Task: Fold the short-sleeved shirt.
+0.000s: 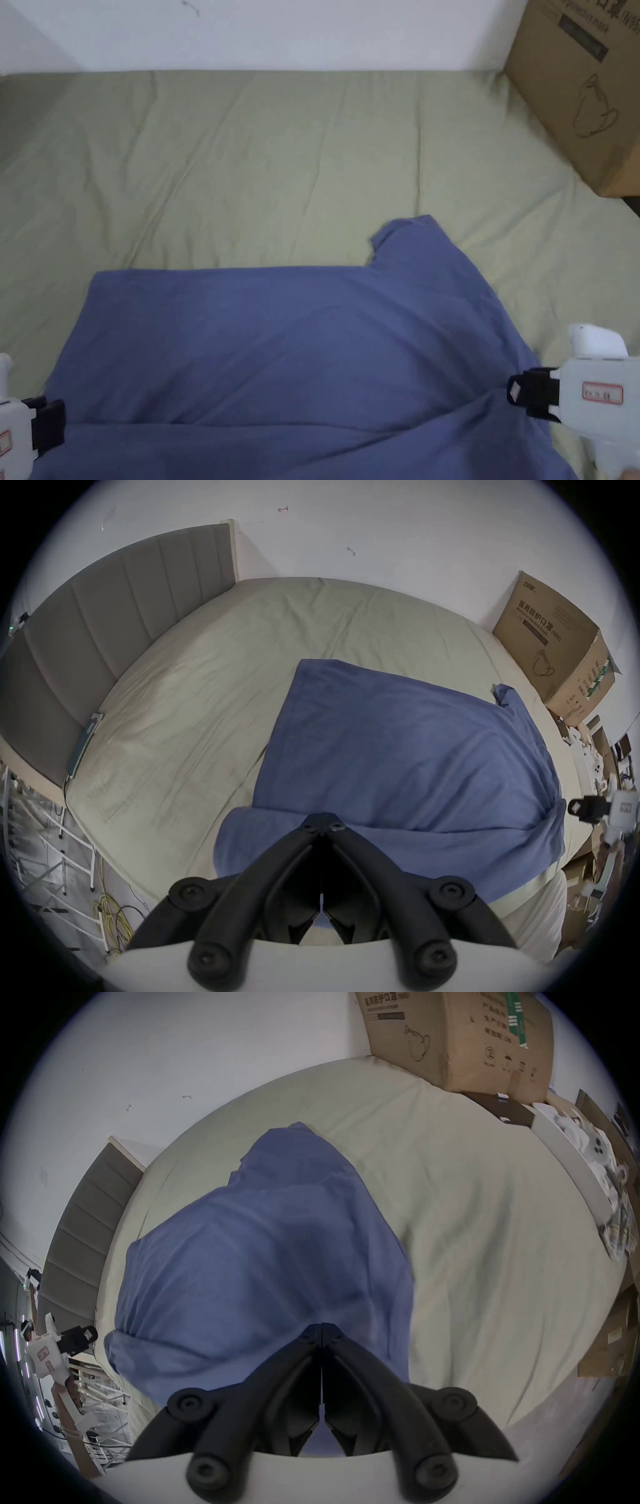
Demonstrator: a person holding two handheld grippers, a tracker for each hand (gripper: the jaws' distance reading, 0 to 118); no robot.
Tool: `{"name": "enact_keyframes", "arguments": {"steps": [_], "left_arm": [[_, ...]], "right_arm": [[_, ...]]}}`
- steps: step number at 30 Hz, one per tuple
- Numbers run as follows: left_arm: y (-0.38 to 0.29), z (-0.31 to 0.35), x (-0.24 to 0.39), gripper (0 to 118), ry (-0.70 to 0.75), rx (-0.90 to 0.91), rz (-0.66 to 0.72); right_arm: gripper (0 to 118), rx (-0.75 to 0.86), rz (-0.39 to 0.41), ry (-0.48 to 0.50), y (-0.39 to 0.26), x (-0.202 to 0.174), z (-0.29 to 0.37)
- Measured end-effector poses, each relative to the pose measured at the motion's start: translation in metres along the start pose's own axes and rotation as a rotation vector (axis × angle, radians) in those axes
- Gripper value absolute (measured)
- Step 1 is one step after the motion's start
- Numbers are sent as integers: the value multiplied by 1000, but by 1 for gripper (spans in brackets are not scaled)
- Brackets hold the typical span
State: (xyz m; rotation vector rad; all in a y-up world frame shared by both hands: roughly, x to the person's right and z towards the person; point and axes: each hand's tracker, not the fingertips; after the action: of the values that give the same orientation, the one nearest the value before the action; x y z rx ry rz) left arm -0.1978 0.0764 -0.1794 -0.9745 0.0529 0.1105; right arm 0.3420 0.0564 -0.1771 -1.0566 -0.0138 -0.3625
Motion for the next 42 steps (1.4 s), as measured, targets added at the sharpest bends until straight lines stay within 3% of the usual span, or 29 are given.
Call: {"name": "enact_keyframes", "arguments": {"steps": [3,4,5,6,7,12,16,17,18,19,21,24,25,26,27,28,34,36,39,41,42], "left_arm": [[10,-15,2,0,6,-6,-2],[13,-18,3,0,10,-7,-5],[16,-22,3,0,14,-10,-3],[19,-26,2,0,8,-10,-2],[22,-28,4,0,2,-13,-1],[35,-45,7,0,24,-19,-14],[42,-52,6,0,30,-25,-20],[42,-53,5,0,35,-26,-26],[44,-55,4,0,37,-28,-29],[46,-56,3,0,38,-30,-30],[50,-59,2,0,36,-27,-28],[64,-63,0,3,43,-8,2],[71,-66,0,26,50,-11,2],[79,-73,0,59,59,-18,-6],[87,-79,-1,90,65,-10,-14],[96,-84,-4,113,60,0,-22],[163,-140,-13,110,17,8,36],[179,-165,-11,110,43,-89,78],[190,-200,-9,108,18,-91,36],[193,-228,-9,83,82,-212,28],[187,-240,-9,87,92,-253,13]], "right_arm": [[3,49,9,-5,50,-2,-24],[32,49,23,-19,68,-4,-35],[68,35,48,-50,87,-5,-49],[93,19,66,-58,105,-5,-66],[97,29,62,-57,118,-4,-78],[96,-64,89,-153,174,5,-150],[84,-104,130,-175,170,9,-169],[68,-95,123,-176,169,5,-160],[42,-80,130,-172,169,2,-152],[5,-57,159,-162,168,0,-147],[3,-112,150,-69,169,-6,-142],[2,-106,185,-119,171,-13,-142],[2,-111,165,-108,173,-11,-140],[2,-94,134,-66,174,-12,-135],[2,-89,148,-48,175,-12,-131],[2,-82,154,-68,175,-14,-129],[2,-84,138,-76,180,-1,-138],[2,-93,139,-81,179,0,-141],[2,-101,162,-90,176,-4,-141],[2,-102,152,-80,175,-5,-141],[2,-99,139,-75,175,-4,-140]]}}
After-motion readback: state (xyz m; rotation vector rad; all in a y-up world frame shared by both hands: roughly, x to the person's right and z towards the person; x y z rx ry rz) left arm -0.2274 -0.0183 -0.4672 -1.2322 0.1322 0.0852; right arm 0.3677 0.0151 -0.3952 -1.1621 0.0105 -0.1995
